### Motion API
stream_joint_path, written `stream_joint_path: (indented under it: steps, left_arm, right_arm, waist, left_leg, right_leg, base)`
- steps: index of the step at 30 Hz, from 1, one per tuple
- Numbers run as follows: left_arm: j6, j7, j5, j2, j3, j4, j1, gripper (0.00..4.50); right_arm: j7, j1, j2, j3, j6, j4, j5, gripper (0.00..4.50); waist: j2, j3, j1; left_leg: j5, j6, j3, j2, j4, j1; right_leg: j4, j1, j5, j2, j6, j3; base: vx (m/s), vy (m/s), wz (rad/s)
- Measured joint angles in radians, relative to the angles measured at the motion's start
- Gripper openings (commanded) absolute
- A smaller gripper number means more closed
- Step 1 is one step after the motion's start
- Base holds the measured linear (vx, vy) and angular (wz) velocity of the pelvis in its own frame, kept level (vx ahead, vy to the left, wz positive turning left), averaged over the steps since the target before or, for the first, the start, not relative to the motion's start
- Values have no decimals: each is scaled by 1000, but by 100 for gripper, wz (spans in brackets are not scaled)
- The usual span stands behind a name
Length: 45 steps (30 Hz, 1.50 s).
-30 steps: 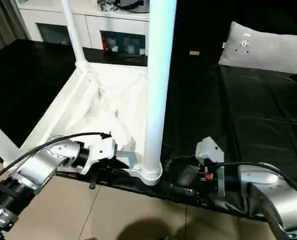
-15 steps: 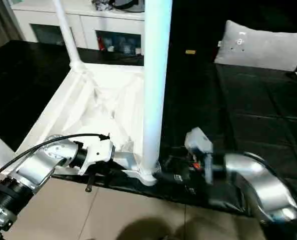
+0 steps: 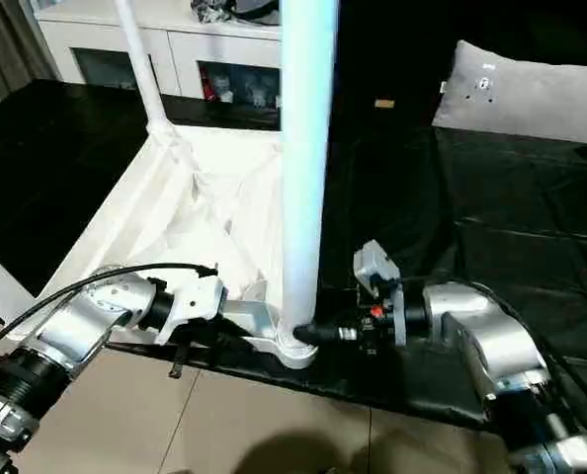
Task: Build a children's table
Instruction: Rotate leg to tighten
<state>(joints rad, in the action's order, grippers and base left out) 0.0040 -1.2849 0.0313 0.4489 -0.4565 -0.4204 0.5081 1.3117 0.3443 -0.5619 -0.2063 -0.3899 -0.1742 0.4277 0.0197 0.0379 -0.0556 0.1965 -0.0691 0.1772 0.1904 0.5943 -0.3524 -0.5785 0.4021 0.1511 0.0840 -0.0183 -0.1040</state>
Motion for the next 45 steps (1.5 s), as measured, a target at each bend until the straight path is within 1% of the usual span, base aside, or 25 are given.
stream_joint_path:
  steps: [4, 8, 10, 12, 14, 16, 17, 18, 20, 22, 23, 24, 26, 27, 28, 30, 32, 33, 35, 37, 38, 39, 40, 42, 45]
  left_arm:
    - [1, 0, -6, -20, 0, -34, 21, 0]
    - [13, 9, -14, -56, 1, -113, 74, 0]
    - [30, 62, -35, -93, 18, -173, 105, 0]
    - [46, 124, -47, -120, 30, -218, 131, 0]
    - [68, 185, -65, -156, 42, -258, 157, 0]
    - [87, 245, -75, -189, 49, -291, 180, 0]
    - [93, 297, -83, -221, 57, -331, 201, 0]
    - [100, 364, -99, -257, 68, -374, 226, 0]
    - [110, 414, -105, -286, 70, -390, 234, 0]
    - [118, 429, -106, -301, 80, -392, 234, 0]
    - [118, 429, -106, -304, 80, -391, 234, 0]
    - [118, 429, -107, -309, 80, -391, 234, 0]
    - [117, 428, -110, -315, 79, -390, 234, 0]
    - [105, 426, -117, -317, 78, -391, 234, 0]
    - [94, 424, -120, -318, 77, -393, 234, 0]
    - [74, 425, -126, -312, 78, -399, 233, 0]
    - [57, 422, -126, -295, 84, -399, 228, 0]
    - [28, 403, -125, -278, 85, -388, 215, 0]
    - [-4, 361, -124, -254, 85, -369, 195, 0]
    - [-41, 314, -121, -228, 86, -355, 180, 0]
    - [-57, 288, -118, -217, 85, -344, 170, 0]
    - [-72, 251, -114, -201, 85, -331, 159, 0]
    - [-82, 221, -109, -190, 83, -319, 150, 0]
    - [-99, 163, -96, -162, 80, -292, 132, 0]
    - [-102, 56, -66, -114, 65, -236, 109, 0]
  right_arm:
    - [3, 10, 6, 4, 0, -21, -6, 213]
    - [-48, 4, 27, 23, -4, -24, -10, 198]
    - [-156, -14, 61, 56, -3, -4, -39, 197]
    - [-279, -22, 107, 85, -7, 8, -66, 193]
    - [-396, -28, 160, 118, -38, 18, -81, 192]
    - [-505, -33, 205, 148, -66, 37, -95, 191]
    - [-601, -40, 254, 172, -93, 57, -117, 190]
    - [-727, -39, 323, 199, -113, 72, -150, 189]
    - [-821, -39, 354, 203, -127, 88, -167, 189]
    - [-868, -53, 374, 209, -131, 110, -172, 189]
    - [-878, -63, 379, 210, -127, 121, -176, 224]
    - [-882, -82, 380, 210, -107, 134, -184, 258]
    - [-877, -105, 380, 210, -74, 144, -185, 258]
    - [-871, -121, 377, 210, -52, 151, -186, 265]
    - [-860, -129, 367, 210, -42, 156, -186, 295]
    - [-804, -153, 338, 207, -23, 173, -183, 306]
    - [-739, -167, 314, 196, -8, 175, -170, 324]
    - [-673, -180, 280, 181, 12, 175, -152, 339]
    - [-598, -190, 239, 168, 30, 174, -141, 353]
    - [-514, -191, 186, 156, 54, 173, -132, 367]
    - [-482, -191, 157, 158, 65, 172, -127, 377]
    - [-433, -191, 115, 161, 79, 171, -120, 377]
    - [-397, -191, 85, 164, 87, 170, -118, 395]
    - [-325, -190, 45, 172, 98, 166, -113, 395]
    - [-205, -187, -10, 159, 115, 144, -91, 395]
  waist:
    - [-1, 0, -6]
    - [-5, 3, -9]
    - [-6, 3, -8]
    - [-7, 4, 0]
    - [-9, 4, 6]
    - [-9, 4, 12]
    - [-9, 4, 13]
    - [-9, 4, 19]
    - [-6, 2, 22]
    - [-5, 1, 21]
    - [-5, 1, 20]
    - [-3, 0, 18]
    - [-2, -1, 16]
    - [-2, -1, 13]
    - [-2, -1, 11]
    - [-2, -1, 6]
    - [-2, -1, 11]
    - [0, -1, 15]
    - [2, -2, 13]
    - [4, -3, 5]
    - [5, -3, 1]
    - [6, -3, -3]
    - [7, -3, -5]
    - [6, -3, -12]
    - [7, -4, -24]
  left_leg:
    - [0, 0, 0, 0, 0, 0]
    - [0, 0, 1, 0, 0, 2]
    - [0, 0, 1, -1, 1, 2]
    - [0, 0, 1, -2, 2, 1]
    - [0, 0, 1, -3, 4, 2]
    - [0, 0, 1, -4, 6, 2]
    - [0, 0, 0, -4, 6, 2]
    - [0, 1, 0, -5, 7, 1]
    - [0, 1, -2, -5, 6, 1]
    - [0, 1, -3, -5, 3, 1]
    - [0, 1, -3, -5, 2, 0]
    - [1, 3, -3, -5, 2, 0]
    - [1, 4, -3, -6, 1, 0]
    - [1, 4, -3, -6, 1, 0]
    - [1, 4, -3, -6, 0, 0]
    - [1, 4, -3, -6, -2, 0]
    - [1, 4, -3, -5, -4, -2]
    - [1, 4, -3, -4, -4, -3]
    - [1, 4, -3, -4, -6, -3]
    - [1, 3, -3, -3, -7, -2]
    - [1, 3, -3, -3, -7, -3]
    - [1, 3, -3, -3, -7, -4]
    - [1, 3, -3, -3, -7, -4]
    - [1, 3, -3, -2, -7, -4]
    - [2, 4, -2, -2, -7, -4]
  right_leg:
    - [0, 0, 0, 0, 0, 0]
    - [0, 0, 0, 1, 0, 0]
    - [0, -1, 0, 1, 0, 0]
    - [1, 0, 0, 2, 0, 0]
    - [2, -1, 0, 4, 0, -2]
    - [3, 0, 0, 8, 0, -7]
    - [4, -1, 0, 8, 0, -7]
    - [4, 0, 0, 8, 0, -8]
    - [10, -3, 0, 10, 1, -12]
    - [16, -6, 0, 10, 1, -14]
    - [18, -7, 0, 10, 1, -14]
    - [18, -8, 0, 10, 1, -14]
    - [18, -8, -1, 10, 1, -13]
    - [18, -8, -1, 10, 2, -13]
    - [18, -8, -1, 10, 2, -13]
    - [18, -8, -1, 10, 2, -14]
    - [18, -7, -1, 9, 2, -14]
    - [18, -6, -1, 9, 2, -15]
    - [18, -6, -1, 9, 2, -16]
    - [17, -5, -1, 8, 2, -16]
    - [17, -5, -1, 8, 2, -16]
    - [17, -6, -1, 8, 2, -16]
    - [17, -6, -1, 8, 2, -16]
    - [16, -6, -1, 8, 2, -16]
    - [15, -3, -1, 8, 2, -16]
  base:
    - [0, 0, 0]
    - [0, 0, 0]
    - [0, 0, 0]
    - [0, 0, 0]
    - [0, 0, 0]
    - [0, 0, 0]
    - [0, 0, 0]
    - [0, 0, 0]
    - [0, 0, 0]
    - [0, 0, 0]
    - [0, 0, 0]
    - [0, 0, 0]
    - [0, 0, 0]
    - [0, 0, 0]
    - [0, 0, 0]
    - [0, 0, 0]
    - [0, 0, 0]
    - [0, 0, 0]
    - [0, 0, 0]
    - [0, 0, 0]
    - [0, 0, 0]
    - [0, 0, 0]
    - [0, 0, 0]
    - [0, 0, 0]
    - [0, 0, 0]
